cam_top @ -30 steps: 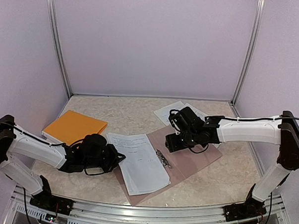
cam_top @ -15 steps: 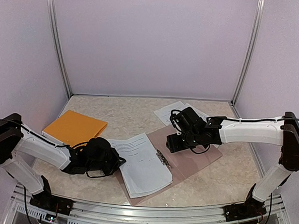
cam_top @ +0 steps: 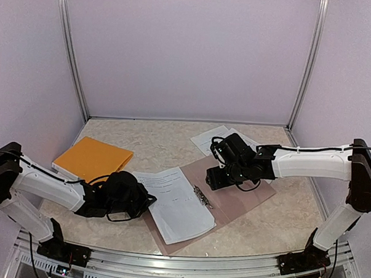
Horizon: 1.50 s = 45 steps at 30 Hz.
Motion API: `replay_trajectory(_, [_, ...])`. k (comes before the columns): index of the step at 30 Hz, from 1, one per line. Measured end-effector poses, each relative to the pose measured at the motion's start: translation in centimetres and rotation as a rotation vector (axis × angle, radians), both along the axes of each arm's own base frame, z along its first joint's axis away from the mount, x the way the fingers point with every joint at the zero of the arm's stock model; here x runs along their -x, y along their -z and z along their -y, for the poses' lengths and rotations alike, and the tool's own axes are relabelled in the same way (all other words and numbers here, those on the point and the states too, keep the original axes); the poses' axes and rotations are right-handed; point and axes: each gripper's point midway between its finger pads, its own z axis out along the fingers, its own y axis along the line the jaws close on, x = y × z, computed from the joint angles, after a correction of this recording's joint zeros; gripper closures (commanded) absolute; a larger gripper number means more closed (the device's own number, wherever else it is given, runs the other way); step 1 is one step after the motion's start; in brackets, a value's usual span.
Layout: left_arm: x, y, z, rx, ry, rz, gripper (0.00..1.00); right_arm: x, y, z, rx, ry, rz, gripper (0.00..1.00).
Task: Put the files into the folder
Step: Place the file on the spring clip of the folder.
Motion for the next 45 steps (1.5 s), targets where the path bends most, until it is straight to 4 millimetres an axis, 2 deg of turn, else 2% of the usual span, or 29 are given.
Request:
replay_trajectory(3, [-0.1, -0.5, 0.2, 0.004, -0.002, 0.010, 1.00, 0.0, 0.0, -0.1, -0.002, -0.003, -0.001, 0.35])
replay_trajectory(12, [-0.2, -0.4, 0.1, -0.009, -0.003, 0.011, 1.00, 0.0, 0.0, -0.1, -0.003, -0.005, 0.001, 0.35])
replay_trajectory(27, [0.1, 1.5, 0.2, -0.046, 0.026, -0.032, 0.99, -0.1, 0.0, -0.2, -0.008, -0.004, 0.005, 0.35])
replay_trajectory(36, [0.0, 1.6, 0.4, -0.043, 0.029, -0.035, 0.74, 0.0, 0.1, -0.1, -0.007, -0.004, 0.004, 0.35])
replay_trajectory(45, [0.1, 1.7, 0.4, -0.040, 0.026, -0.045, 0.58, 0.2, 0.1, -0.4, -0.012, -0.013, 0.000, 0.35])
